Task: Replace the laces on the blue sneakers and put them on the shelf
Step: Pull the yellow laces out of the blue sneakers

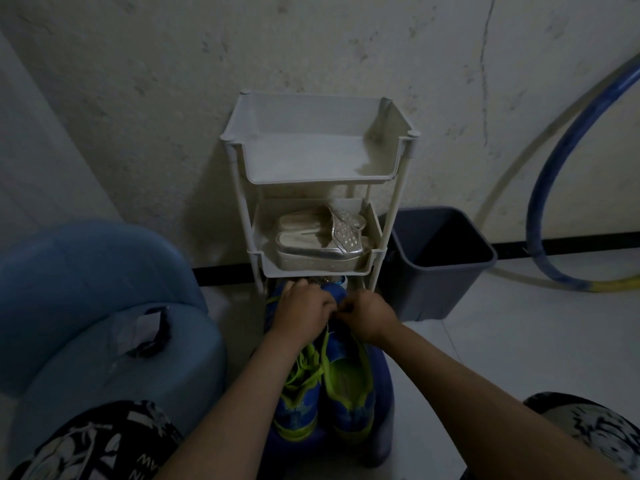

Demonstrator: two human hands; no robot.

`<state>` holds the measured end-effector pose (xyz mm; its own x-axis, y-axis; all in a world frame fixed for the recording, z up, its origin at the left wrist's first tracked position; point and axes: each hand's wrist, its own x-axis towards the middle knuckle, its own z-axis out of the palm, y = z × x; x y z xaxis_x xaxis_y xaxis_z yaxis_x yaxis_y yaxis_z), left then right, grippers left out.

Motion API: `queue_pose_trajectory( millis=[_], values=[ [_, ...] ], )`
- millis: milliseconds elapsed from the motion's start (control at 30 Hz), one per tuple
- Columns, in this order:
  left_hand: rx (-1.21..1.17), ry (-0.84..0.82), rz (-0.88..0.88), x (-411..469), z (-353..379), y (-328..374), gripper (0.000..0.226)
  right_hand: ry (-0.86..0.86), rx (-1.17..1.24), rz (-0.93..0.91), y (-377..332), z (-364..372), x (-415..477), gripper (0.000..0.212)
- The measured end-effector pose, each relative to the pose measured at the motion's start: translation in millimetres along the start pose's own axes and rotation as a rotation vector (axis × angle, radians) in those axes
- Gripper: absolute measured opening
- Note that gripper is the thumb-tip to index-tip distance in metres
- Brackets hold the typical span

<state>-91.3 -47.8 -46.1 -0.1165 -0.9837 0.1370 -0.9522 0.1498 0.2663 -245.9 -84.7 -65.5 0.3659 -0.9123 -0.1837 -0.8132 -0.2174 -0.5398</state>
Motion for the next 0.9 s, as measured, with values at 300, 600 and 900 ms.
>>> queue_pose_trajectory(
  millis=[300,600,900],
  values=[
    [-0.306,0.529,-0.427,6.7,-18.7,-10.5,0.021,-0.046,-0.019,0.041,0.2,-6.3,-0.1,0.015],
    [-0.194,0.254,-0.185,1.9,-10.0,-3.8,0.040,0.023,-0.076,0.013,-2.6,-2.0,-1.2,0.011],
    [0.024,0.011,-0.018,-1.0,-3.3,1.1,0.021,0.079,-0.036,-0.005,-1.3,0.3,-2.2,0.013]
  ],
)
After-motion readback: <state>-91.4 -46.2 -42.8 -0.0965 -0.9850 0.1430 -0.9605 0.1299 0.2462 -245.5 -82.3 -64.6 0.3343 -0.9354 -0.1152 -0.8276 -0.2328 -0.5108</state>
